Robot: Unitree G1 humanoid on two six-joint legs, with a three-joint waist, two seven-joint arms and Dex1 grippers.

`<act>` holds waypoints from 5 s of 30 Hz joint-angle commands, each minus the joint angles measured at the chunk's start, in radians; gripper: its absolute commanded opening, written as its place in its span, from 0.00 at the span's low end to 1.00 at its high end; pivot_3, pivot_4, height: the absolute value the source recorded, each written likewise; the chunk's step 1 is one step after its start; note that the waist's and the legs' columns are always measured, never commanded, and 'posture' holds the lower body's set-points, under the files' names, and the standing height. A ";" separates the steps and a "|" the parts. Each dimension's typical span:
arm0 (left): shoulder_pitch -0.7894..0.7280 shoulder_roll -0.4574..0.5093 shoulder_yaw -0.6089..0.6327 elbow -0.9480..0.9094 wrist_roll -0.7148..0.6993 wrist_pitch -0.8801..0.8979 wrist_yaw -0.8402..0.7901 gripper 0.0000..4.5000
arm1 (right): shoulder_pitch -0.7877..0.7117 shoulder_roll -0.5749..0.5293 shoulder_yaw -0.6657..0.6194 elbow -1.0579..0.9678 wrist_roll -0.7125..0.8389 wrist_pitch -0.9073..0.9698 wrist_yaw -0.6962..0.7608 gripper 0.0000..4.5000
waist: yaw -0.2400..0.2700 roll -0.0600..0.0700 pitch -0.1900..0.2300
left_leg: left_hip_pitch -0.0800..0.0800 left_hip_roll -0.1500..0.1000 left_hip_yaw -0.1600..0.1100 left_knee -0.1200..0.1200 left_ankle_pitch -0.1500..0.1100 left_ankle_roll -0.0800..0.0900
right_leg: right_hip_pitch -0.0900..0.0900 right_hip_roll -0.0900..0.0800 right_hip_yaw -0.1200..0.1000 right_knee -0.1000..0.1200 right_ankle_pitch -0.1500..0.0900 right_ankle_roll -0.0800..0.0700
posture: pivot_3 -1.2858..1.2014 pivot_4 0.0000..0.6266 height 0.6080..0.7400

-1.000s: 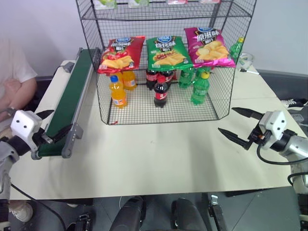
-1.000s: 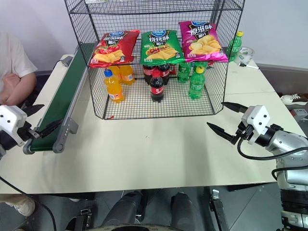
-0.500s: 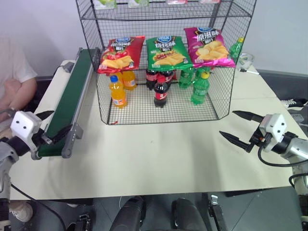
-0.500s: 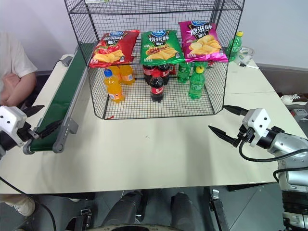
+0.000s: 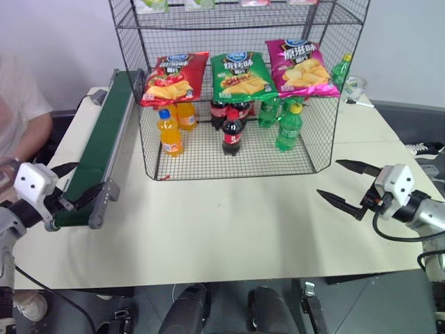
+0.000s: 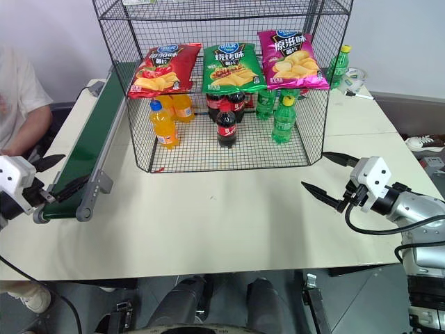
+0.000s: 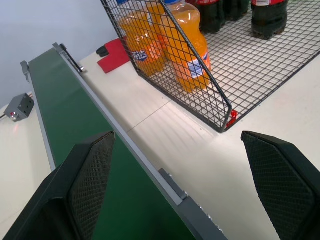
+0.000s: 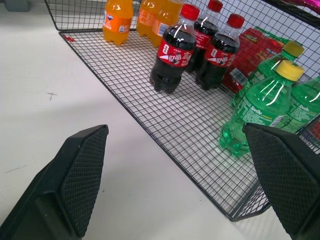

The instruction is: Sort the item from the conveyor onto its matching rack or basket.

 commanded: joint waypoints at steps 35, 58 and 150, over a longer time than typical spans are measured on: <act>-0.012 -0.008 -0.001 -0.011 -0.047 0.004 -0.022 0.94 | -0.059 -0.001 0.030 0.006 -0.019 -0.038 -0.008 1.00 | 0.000 0.000 0.000 | 0.000 0.000 0.000 -0.001 0.000 0.000 | 0.000 0.000 0.000 -0.001 0.000 0.000 | 0.52 0.24 1.00; 0.001 -0.021 -0.008 -0.051 -0.033 -0.011 0.000 0.94 | -0.072 -0.001 0.049 0.022 -0.029 -0.053 -0.014 1.00 | 0.000 0.000 0.000 | 0.000 0.000 0.000 -0.001 0.000 0.000 | 0.000 0.000 0.000 -0.002 0.000 0.000 | 0.52 0.24 1.00; 0.493 0.005 0.203 0.116 0.690 -0.850 0.625 0.94 | -0.091 0.118 0.404 -0.249 0.028 0.151 0.139 1.00 | 0.001 0.000 0.000 | -0.002 0.001 0.000 -0.004 -0.003 -0.001 | -0.004 0.000 0.000 -0.007 0.000 0.000 | 0.52 0.24 1.00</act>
